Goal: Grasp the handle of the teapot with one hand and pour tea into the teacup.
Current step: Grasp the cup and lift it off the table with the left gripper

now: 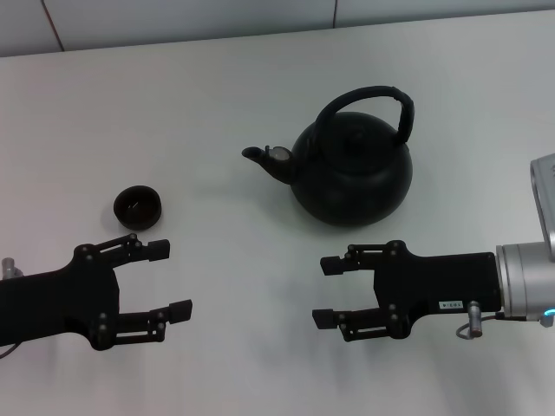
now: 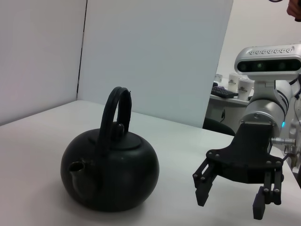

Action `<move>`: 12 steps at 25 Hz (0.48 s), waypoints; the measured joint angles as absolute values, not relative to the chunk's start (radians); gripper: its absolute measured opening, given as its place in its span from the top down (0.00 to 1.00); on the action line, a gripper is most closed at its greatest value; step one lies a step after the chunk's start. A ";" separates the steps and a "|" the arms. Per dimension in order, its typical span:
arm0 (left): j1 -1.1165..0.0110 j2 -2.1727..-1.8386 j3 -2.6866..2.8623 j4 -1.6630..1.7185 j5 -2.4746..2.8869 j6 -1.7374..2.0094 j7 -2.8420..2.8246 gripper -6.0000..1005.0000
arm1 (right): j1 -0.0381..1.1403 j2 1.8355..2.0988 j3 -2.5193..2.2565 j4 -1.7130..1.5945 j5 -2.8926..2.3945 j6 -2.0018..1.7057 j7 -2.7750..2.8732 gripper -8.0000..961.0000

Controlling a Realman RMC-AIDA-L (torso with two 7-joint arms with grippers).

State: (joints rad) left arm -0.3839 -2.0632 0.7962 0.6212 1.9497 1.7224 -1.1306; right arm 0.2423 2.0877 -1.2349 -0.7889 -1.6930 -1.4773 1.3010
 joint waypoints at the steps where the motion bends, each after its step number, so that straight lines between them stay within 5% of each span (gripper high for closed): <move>1: -0.384 -2.063 0.796 0.621 1.950 1.722 -1.131 0.14 | 0.242 2.088 -1.235 -0.789 -1.692 -1.477 1.301 0.22; 12: -0.383 -2.063 0.796 0.621 1.950 1.723 -1.130 0.14 | 0.242 2.088 -1.235 -0.788 -1.688 -1.477 1.301 0.22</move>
